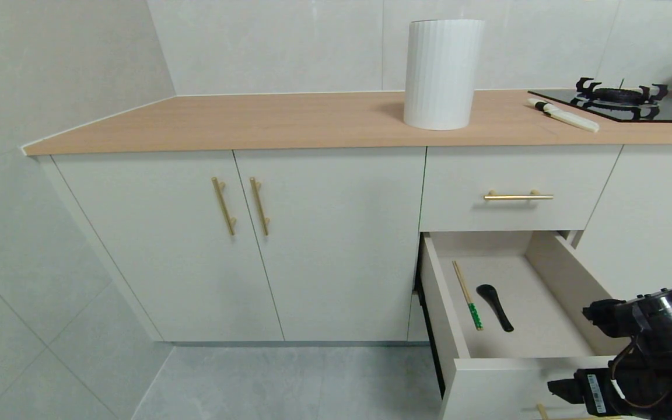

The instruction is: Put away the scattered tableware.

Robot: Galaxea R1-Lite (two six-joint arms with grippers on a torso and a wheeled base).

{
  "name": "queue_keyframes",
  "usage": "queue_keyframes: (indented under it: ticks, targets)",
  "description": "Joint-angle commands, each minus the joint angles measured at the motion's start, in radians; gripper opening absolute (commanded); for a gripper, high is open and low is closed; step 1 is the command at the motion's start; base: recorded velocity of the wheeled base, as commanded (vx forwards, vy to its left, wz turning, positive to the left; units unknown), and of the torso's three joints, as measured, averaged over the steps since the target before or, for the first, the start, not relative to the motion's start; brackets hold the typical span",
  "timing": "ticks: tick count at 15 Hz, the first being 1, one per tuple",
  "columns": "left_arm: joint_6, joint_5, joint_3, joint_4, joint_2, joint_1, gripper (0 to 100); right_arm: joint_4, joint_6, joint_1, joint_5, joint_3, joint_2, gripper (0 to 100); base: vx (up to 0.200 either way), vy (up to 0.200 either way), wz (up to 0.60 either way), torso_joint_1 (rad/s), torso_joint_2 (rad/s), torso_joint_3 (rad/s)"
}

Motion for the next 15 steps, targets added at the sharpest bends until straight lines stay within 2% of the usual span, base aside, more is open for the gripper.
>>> queue_keyframes:
  ticks: [1,7,15]
  targets:
    - [-0.001,0.000,0.000,0.000,0.002,0.000,100,-0.026,0.020,-0.008,0.000,-0.001,0.055,100,0.000,0.000,0.00,0.000,0.00,0.000]
    - [-0.001,0.000,0.000,0.000,0.002,0.000,100,-0.172,0.017,-0.026,0.000,-0.004,0.127,100,0.000,0.000,0.00,0.000,0.00,0.000]
    - [-0.001,0.000,0.000,0.000,0.002,0.000,100,-0.184,0.011,-0.066,0.003,-0.188,0.294,100,0.000,0.000,0.00,0.000,0.00,0.000]
